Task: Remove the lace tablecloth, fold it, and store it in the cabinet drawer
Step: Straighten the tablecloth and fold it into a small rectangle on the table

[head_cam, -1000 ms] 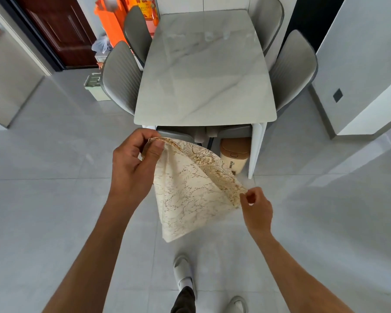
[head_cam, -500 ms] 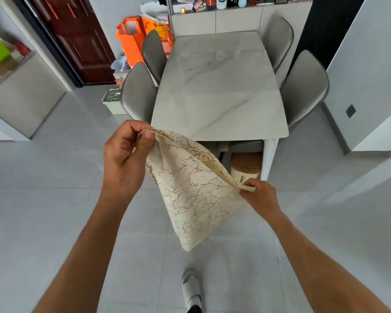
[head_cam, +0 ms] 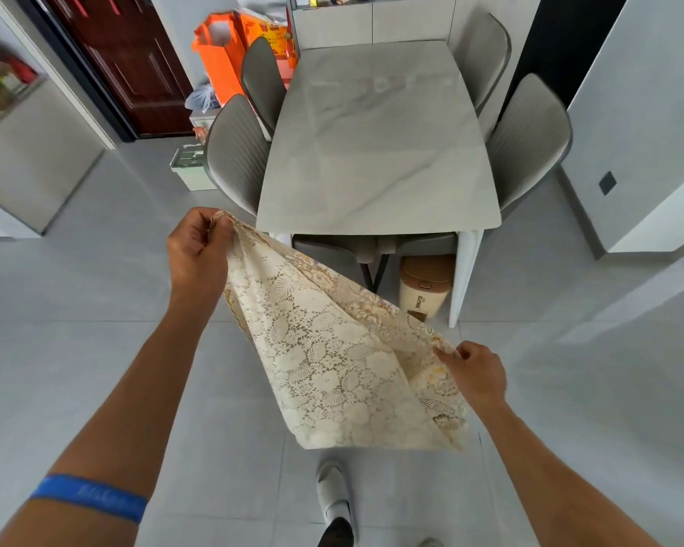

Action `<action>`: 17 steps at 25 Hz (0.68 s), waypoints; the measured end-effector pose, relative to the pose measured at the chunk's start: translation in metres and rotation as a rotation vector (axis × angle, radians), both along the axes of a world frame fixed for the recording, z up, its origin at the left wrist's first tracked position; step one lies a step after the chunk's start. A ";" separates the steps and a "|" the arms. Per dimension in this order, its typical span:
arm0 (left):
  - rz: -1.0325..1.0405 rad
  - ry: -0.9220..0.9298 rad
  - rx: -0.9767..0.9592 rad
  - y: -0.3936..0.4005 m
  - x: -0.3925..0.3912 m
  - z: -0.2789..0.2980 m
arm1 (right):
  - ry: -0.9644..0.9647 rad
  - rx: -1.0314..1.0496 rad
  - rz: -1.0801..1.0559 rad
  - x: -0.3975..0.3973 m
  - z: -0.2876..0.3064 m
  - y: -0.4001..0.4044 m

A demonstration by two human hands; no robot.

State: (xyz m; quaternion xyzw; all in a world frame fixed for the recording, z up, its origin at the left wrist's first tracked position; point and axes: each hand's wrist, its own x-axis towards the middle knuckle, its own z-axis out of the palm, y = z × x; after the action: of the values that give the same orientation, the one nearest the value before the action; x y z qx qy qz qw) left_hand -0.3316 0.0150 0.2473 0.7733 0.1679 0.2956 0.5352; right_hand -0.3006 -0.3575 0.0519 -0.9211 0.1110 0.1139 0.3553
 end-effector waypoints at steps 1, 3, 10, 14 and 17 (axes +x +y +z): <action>0.014 -0.001 -0.012 0.003 0.000 -0.001 | 0.030 0.037 -0.012 0.000 0.000 -0.002; 0.045 -0.027 -0.043 0.007 0.000 -0.002 | 0.202 0.154 0.129 -0.007 -0.002 -0.005; 0.110 -0.049 -0.028 0.014 -0.005 0.003 | 0.154 0.023 -0.093 -0.029 -0.026 -0.006; 0.190 -0.145 -0.025 0.013 -0.005 0.038 | 0.063 0.046 -0.176 -0.029 -0.022 0.000; 0.054 -0.194 0.061 -0.006 -0.005 0.062 | 0.032 0.133 -0.019 -0.036 -0.013 0.032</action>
State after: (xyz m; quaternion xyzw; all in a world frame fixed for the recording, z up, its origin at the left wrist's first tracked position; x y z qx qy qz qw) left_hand -0.3365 0.0087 0.3094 0.7521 0.1269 0.3883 0.5172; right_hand -0.3365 -0.3255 0.0386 -0.8925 0.1174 0.1324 0.4148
